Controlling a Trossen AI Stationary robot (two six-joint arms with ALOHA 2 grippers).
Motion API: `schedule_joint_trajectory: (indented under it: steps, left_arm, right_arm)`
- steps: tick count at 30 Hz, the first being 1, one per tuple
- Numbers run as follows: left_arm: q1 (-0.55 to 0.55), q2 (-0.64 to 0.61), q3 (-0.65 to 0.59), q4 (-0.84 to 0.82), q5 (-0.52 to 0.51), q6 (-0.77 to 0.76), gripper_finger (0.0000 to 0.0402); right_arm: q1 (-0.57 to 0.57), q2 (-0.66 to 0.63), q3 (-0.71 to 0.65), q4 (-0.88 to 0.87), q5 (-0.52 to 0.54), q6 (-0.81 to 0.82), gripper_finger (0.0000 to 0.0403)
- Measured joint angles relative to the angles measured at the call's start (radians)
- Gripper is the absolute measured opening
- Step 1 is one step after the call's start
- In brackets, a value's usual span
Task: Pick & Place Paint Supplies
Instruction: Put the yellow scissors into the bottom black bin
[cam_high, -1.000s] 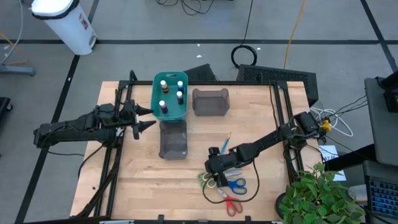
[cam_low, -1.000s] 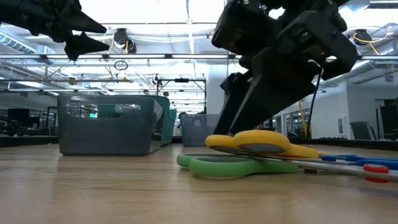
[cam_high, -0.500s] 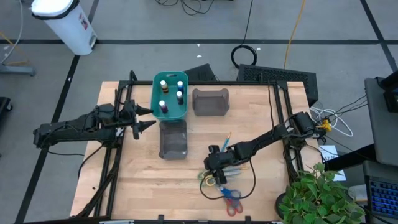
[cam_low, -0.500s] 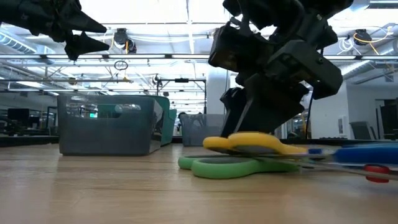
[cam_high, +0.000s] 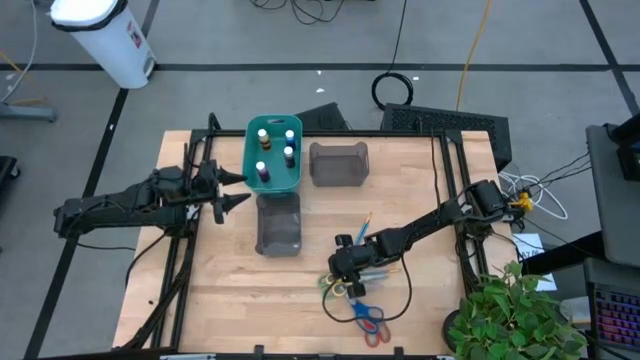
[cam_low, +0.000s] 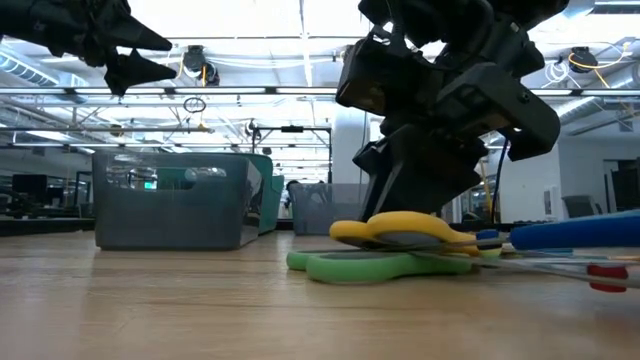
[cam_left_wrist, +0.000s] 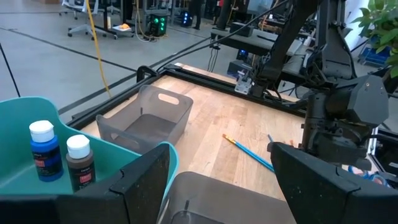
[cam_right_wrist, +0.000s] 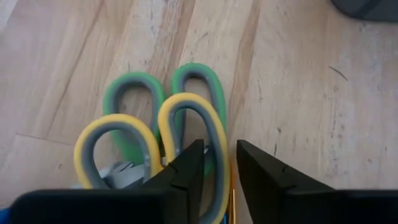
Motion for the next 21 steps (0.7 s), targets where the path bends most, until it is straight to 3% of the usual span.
schedule_joint_trajectory:
  steps: [11,21]
  left_arm:
    - [0.000,0.000,0.000,0.001,0.000,-0.002,0.0285]
    - [0.000,0.000,0.001,0.000,0.000,0.000,0.0285]
  right_arm:
    - [-0.002,-0.002,0.000,0.001,0.002,-0.034,0.0025]
    - [-0.002,-0.102,-0.003,-0.002,0.009,-0.053,0.0019]
